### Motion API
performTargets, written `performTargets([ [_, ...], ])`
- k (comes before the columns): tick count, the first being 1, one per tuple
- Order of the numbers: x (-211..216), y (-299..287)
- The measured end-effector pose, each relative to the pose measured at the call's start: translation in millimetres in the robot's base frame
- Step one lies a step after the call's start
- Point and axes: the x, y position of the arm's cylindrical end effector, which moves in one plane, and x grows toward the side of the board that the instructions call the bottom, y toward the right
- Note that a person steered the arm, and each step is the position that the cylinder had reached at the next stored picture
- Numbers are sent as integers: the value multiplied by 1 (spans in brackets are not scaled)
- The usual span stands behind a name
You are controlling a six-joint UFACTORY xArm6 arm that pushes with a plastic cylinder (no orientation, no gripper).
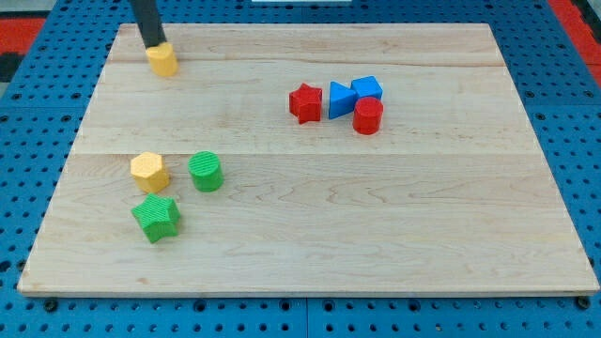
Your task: Place the green blocks right to the yellow blocks
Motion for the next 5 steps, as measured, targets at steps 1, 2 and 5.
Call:
performTargets([
  [1,44,37],
  [2,102,36],
  [5,167,72],
])
